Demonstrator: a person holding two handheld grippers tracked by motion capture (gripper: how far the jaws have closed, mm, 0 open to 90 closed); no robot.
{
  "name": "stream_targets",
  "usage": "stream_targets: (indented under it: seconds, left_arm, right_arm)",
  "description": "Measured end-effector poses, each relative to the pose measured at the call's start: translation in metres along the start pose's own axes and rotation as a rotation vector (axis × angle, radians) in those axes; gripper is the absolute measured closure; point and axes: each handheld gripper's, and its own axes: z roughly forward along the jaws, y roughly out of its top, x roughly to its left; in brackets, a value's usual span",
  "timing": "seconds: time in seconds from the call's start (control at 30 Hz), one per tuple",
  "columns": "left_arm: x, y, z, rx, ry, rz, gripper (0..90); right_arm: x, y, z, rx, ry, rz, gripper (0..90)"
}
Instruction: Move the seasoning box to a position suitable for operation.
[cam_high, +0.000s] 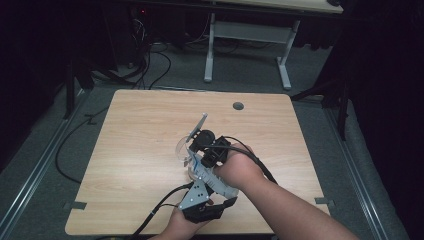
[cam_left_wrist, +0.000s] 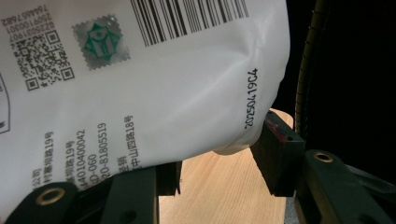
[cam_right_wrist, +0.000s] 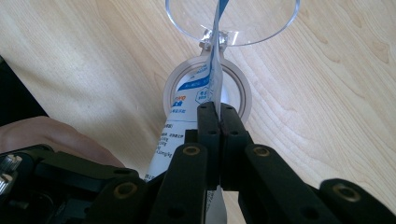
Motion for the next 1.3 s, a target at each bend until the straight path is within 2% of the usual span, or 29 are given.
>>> stream_targets:
  seconds: [0.67, 1.3]
  left_arm:
    - [-0.0007, -0.0005, 0.0006, 0.002, -0.001, -0.003, 55.9]
    - [-0.0001, -0.0023, 0.0, 0.003, 0.003, 0.006, 56.0]
  right_arm:
    - [0.0008, -0.0002, 0.001, 0.011, -0.003, -0.004, 89.8]
    - [0.0007, -0.0014, -0.0006, -0.004, -0.002, 0.001, 89.7]
